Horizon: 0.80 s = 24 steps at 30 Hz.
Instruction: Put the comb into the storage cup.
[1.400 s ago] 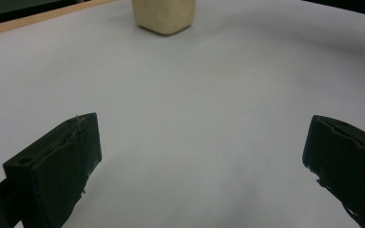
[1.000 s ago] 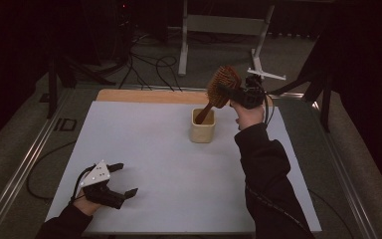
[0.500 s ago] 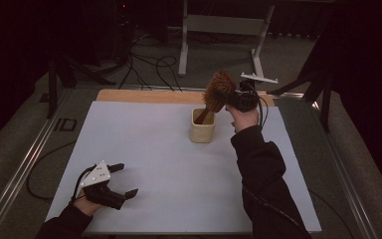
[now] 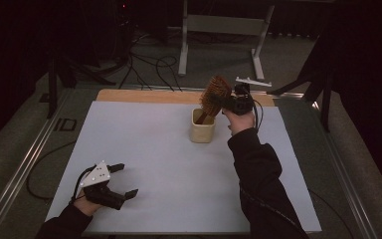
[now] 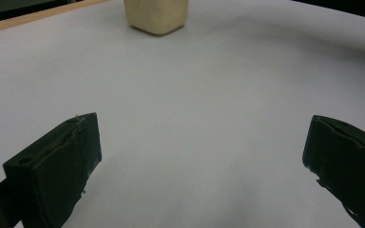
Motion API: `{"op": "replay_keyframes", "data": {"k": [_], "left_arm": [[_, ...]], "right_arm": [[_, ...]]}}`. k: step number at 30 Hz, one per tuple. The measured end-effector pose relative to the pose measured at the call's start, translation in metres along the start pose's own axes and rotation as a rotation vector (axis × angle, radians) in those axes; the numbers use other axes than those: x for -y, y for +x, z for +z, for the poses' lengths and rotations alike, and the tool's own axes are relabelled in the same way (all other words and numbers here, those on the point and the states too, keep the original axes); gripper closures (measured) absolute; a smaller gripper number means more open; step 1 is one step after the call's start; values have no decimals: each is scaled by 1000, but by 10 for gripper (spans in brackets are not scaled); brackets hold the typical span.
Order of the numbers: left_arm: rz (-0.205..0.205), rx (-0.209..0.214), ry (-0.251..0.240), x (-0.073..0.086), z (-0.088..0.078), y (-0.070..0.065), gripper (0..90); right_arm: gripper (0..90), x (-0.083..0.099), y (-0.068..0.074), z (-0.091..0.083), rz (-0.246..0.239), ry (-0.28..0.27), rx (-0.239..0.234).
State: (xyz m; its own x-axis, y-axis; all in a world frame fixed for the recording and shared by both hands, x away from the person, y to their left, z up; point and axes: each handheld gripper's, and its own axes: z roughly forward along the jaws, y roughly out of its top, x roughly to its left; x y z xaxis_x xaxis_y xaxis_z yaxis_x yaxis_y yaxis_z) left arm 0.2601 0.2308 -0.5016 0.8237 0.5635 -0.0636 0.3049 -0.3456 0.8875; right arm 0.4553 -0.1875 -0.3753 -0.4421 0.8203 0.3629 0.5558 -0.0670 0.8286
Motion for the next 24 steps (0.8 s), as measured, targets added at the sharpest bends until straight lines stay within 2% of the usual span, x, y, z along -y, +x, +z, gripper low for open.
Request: {"op": "replay_keyframes", "data": {"k": [24], "left_arm": [[-3,11,2,1,0,1,0]], "right_arm": [[529,12,-11,12,32,19,1]]}}
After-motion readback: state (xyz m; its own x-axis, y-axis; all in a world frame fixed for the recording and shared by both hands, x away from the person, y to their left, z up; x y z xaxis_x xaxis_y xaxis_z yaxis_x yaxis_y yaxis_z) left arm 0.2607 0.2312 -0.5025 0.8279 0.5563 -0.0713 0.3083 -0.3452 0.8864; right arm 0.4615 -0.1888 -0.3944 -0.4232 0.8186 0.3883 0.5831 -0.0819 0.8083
